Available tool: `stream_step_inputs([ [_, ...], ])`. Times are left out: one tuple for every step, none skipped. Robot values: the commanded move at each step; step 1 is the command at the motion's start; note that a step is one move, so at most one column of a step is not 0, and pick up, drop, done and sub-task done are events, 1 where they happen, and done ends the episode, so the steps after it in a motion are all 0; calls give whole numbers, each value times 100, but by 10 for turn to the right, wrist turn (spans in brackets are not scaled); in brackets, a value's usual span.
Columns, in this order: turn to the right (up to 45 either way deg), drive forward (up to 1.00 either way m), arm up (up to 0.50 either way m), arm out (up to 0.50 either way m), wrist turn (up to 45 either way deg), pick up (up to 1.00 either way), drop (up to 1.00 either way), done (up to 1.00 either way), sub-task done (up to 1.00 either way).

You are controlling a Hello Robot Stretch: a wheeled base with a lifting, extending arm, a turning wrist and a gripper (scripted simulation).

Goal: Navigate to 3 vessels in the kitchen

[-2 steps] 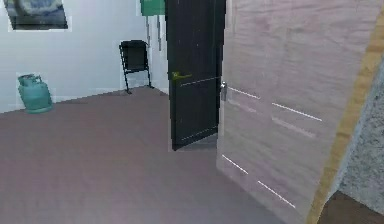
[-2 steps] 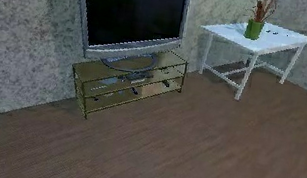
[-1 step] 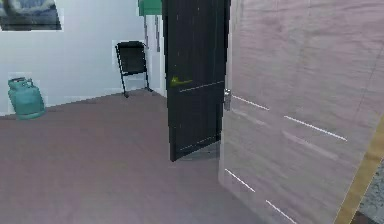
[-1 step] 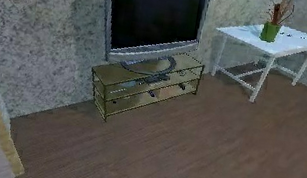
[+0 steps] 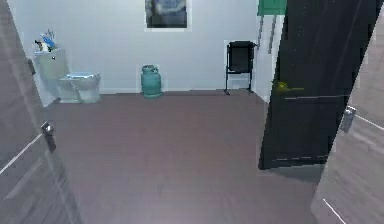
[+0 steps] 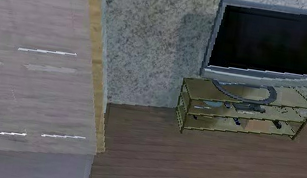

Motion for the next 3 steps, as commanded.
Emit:
stream_step_inputs([
  [-30, 0, 0, 0, 0, 0, 0, 0, 0],
  [0, 100, 0, 0, 0, 0, 0, 0, 0],
  [0, 75, 0, 0, 0, 0, 0, 0, 0],
])
